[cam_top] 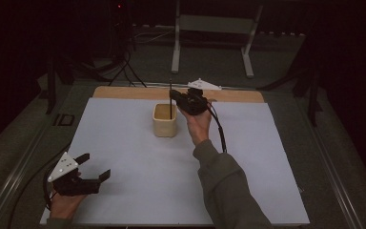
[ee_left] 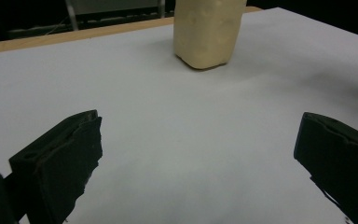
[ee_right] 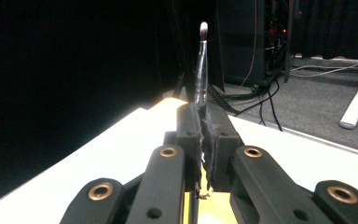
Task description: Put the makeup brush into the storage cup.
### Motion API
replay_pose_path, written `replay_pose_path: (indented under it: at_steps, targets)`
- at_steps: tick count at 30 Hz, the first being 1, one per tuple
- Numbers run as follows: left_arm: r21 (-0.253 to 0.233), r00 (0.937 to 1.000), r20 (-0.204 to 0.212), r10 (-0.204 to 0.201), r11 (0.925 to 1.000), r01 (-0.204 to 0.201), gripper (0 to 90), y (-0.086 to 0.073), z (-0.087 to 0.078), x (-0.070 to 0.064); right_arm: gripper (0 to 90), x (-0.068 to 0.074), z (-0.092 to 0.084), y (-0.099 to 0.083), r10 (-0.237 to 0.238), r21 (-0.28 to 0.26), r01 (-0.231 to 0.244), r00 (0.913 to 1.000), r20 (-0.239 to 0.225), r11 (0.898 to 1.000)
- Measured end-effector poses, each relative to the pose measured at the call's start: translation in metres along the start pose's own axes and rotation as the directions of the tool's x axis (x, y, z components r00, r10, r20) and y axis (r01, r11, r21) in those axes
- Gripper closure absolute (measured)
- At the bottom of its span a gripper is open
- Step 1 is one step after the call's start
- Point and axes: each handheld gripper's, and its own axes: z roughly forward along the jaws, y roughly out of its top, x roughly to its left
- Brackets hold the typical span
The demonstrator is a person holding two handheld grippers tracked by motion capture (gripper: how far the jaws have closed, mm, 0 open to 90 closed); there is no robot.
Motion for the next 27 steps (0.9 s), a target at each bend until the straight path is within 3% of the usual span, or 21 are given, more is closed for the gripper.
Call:
replay_pose_path:
  at_steps: [27]
  targets:
    - [-0.001, 1.0000, -0.002, -0.001, 1.0000, 0.001, 1.8, -0.0001, -0.0002, 0.0001, 84.6, 0.0000, 0.0048, -0.0077, -0.024, 0.033, 0.024, 0.9995, 0.022, 0.999]
